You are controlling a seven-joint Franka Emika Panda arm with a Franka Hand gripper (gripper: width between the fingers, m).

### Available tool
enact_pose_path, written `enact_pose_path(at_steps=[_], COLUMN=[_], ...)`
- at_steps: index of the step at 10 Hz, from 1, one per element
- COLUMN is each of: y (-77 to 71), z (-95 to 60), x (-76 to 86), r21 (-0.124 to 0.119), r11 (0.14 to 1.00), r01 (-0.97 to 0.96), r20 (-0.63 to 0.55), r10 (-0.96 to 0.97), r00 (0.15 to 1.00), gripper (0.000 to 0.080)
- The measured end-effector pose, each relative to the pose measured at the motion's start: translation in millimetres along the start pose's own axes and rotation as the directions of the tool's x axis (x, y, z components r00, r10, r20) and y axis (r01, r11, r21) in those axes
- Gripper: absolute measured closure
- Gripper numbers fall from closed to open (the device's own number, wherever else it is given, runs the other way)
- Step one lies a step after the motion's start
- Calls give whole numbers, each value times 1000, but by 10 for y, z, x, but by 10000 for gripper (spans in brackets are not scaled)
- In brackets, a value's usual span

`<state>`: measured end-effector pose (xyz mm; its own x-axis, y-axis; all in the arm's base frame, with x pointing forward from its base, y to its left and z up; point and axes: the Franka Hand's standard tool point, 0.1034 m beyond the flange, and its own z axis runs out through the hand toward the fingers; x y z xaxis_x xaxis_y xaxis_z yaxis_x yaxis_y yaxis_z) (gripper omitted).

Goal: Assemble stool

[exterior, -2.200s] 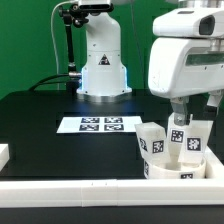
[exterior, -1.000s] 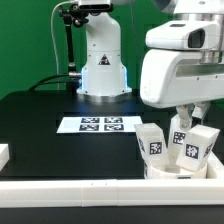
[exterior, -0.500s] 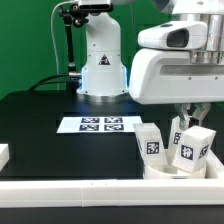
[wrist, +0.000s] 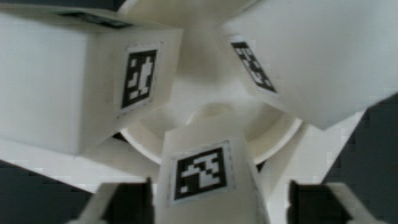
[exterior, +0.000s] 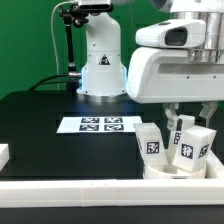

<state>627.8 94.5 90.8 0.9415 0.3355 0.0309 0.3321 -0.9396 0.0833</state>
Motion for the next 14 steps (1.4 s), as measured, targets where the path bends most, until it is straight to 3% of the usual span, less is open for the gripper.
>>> enact_pose_path(at_steps=[1, 2, 3, 10, 11, 12, 13, 14], y=[9, 22, 47, 58, 62, 68, 70, 70], z=[-13, -33, -36, 14, 16, 16, 14, 14], x=[16, 45, 63, 154, 151, 150, 152, 152], r21=[-3, -4, -3, -10, -10, -10, -10, -10], r11=[1000, 1000, 1000, 1000, 1000, 1000, 1000, 1000], r01=[13, 20, 27, -2, -3, -3, -4, -7], r20=[-2, -6, -1, -6, -6, -6, -7, -7], r10=[-13, -20, -27, 1, 2, 3, 4, 7], r00=[1000, 1000, 1000, 1000, 1000, 1000, 1000, 1000], gripper=[295, 181, 158, 151, 238, 238, 438, 463])
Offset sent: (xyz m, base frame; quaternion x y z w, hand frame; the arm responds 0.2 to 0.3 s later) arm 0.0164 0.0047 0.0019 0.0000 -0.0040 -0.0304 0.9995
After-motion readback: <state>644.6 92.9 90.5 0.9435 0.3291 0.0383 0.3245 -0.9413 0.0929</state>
